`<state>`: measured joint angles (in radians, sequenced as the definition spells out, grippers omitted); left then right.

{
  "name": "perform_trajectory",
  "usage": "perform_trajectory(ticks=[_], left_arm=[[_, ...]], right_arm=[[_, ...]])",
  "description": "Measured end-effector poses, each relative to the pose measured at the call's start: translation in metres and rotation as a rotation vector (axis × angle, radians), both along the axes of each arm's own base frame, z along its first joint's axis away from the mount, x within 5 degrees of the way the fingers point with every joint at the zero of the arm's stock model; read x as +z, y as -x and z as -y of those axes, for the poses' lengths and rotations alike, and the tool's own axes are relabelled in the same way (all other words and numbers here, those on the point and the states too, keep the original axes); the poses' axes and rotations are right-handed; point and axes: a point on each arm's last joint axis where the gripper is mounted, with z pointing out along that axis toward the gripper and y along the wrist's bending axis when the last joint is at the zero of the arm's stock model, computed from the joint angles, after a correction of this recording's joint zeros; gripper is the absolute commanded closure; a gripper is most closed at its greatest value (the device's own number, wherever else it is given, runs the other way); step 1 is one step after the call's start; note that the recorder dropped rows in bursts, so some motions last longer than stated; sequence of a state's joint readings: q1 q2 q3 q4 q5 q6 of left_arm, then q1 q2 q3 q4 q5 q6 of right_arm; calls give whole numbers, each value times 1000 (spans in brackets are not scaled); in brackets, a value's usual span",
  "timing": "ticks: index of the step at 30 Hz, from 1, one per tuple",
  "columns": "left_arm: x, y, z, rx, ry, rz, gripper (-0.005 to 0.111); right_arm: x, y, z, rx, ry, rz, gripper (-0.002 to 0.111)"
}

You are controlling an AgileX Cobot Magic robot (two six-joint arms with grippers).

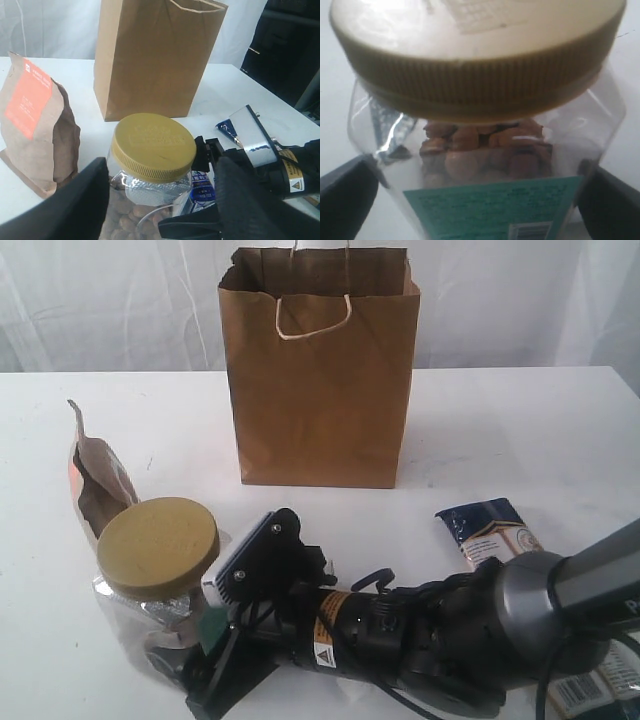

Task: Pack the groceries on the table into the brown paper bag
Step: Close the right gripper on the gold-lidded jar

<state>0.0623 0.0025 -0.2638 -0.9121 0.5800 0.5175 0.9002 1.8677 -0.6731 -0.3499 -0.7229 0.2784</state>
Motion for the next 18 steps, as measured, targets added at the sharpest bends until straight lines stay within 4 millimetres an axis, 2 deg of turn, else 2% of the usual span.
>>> perform_trajectory(ticks=[18], left_arm=[[0, 0, 0, 0, 0, 0, 42]], right_arm=[[-6, -4, -7, -9, -37, -48, 5]])
